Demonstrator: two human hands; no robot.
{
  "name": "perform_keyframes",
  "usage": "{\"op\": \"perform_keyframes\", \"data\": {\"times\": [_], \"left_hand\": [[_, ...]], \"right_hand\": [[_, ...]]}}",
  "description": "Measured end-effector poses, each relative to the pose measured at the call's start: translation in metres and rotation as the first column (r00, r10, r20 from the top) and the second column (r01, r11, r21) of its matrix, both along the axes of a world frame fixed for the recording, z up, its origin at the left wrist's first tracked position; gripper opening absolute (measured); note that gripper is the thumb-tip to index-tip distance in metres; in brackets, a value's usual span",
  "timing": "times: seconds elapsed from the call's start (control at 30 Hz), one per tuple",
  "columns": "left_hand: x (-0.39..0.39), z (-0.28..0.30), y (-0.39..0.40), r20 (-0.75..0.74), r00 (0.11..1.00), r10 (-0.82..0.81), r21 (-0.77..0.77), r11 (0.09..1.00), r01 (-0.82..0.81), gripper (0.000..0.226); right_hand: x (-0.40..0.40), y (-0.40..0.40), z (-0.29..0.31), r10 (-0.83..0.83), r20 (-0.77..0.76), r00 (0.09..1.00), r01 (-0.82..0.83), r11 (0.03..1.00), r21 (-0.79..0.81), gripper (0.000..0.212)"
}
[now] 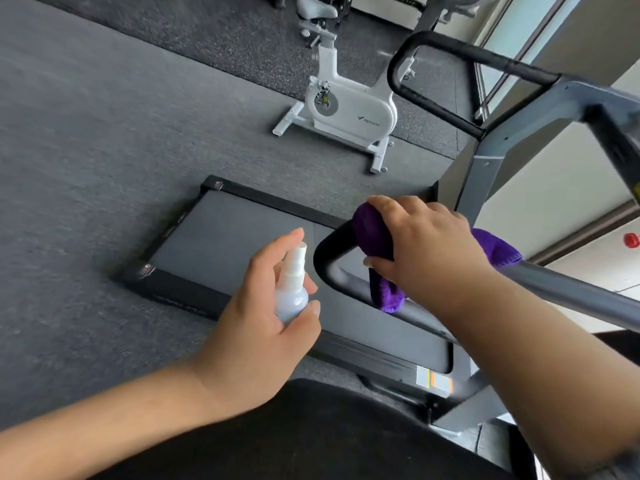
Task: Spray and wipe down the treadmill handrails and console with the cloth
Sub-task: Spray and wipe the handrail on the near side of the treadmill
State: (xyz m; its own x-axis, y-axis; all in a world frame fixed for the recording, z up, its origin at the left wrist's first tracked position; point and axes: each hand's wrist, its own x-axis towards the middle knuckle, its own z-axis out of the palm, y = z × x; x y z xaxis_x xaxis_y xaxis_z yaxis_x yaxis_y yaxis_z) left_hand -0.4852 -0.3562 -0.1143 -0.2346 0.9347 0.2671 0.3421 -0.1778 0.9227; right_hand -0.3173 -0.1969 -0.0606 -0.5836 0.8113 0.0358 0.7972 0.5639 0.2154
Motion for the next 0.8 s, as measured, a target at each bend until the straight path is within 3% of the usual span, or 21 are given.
{"op": "perform_keyframes", "data": {"times": [0.13, 0.23, 0.37, 0.47, 0.53, 0.63, 0.7, 0.8], "left_hand": [[-0.006, -0.001, -0.005, 0.012, 1.000, 0.013, -0.010, 1.000, -0.013, 0.077], [-0.006, -0.001, -0.008, 0.009, 1.000, 0.007, -0.018, 1.000, -0.006, 0.078], [-0.003, 0.003, -0.010, -0.026, 1.000, 0.016, -0.009, 1.000, -0.016, 0.082], [-0.002, 0.006, -0.014, -0.029, 0.999, 0.027, 0.007, 1.000, -0.027, 0.079], [-0.003, 0.004, -0.017, -0.031, 0.999, 0.040, 0.008, 0.999, -0.040, 0.078], [-0.003, 0.005, -0.020, -0.026, 0.999, 0.027, 0.006, 1.000, -0.027, 0.077], [-0.003, 0.008, -0.020, -0.034, 0.999, 0.007, 0.017, 1.000, -0.007, 0.077], [-0.001, 0.011, -0.017, -0.063, 0.998, -0.008, 0.034, 0.999, 0.011, 0.077]], "right_hand": [[-0.034, -0.006, -0.003, -0.050, 0.095, 0.994, 0.041, 0.994, 0.097, 0.087], [-0.068, -0.006, -0.010, 0.031, 0.279, 0.960, -0.069, 0.989, 0.130, 0.076], [-0.100, -0.014, -0.039, 0.160, 0.613, 0.773, -0.276, 0.956, 0.098, 0.038], [-0.103, -0.020, -0.056, 0.212, 0.703, 0.679, -0.340, 0.939, 0.045, 0.034], [-0.101, -0.019, -0.053, 0.278, 0.648, 0.709, -0.356, 0.934, -0.012, 0.037], [-0.092, -0.015, -0.033, 0.287, 0.426, 0.858, -0.314, 0.949, -0.006, 0.034], [-0.075, -0.009, -0.017, 0.220, 0.247, 0.944, -0.233, 0.972, 0.023, 0.034], [-0.036, -0.005, 0.000, 0.036, 0.015, 0.999, -0.036, 0.999, -0.005, 0.057]]}}
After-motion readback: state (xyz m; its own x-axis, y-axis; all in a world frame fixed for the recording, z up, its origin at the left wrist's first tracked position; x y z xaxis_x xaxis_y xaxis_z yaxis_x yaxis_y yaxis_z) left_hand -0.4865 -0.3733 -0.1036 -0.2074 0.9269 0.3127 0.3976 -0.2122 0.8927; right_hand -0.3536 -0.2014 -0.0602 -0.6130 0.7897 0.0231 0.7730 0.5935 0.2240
